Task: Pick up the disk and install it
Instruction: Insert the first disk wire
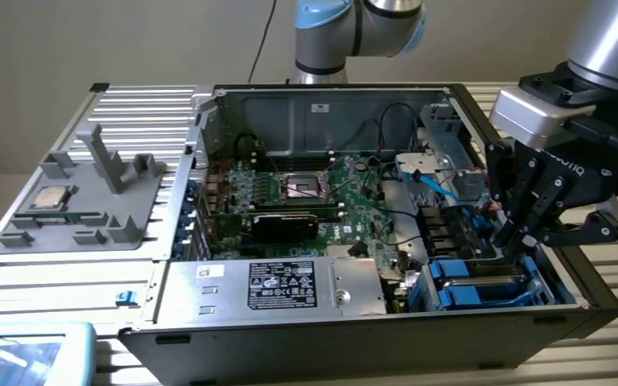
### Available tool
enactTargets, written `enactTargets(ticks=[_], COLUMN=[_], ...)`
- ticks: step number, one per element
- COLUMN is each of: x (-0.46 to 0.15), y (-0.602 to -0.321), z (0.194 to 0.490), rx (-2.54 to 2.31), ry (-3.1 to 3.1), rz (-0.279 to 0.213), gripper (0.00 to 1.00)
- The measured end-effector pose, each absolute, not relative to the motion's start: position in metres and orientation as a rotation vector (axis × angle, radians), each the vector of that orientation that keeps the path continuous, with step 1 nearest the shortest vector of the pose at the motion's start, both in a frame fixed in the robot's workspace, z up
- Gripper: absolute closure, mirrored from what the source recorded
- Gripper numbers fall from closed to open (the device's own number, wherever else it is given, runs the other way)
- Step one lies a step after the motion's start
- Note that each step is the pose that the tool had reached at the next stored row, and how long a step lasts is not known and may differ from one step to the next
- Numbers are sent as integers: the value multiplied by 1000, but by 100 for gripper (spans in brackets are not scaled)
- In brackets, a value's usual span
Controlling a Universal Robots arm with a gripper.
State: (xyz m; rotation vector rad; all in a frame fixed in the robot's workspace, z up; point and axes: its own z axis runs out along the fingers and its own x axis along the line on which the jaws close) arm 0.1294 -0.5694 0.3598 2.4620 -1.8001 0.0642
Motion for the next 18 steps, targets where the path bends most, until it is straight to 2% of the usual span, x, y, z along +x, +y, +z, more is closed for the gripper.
enactTargets(ticks=[18], x=[129], y=[-564], z=[359], rx=[2456], ry=[-1801], rz=[69], gripper=[84])
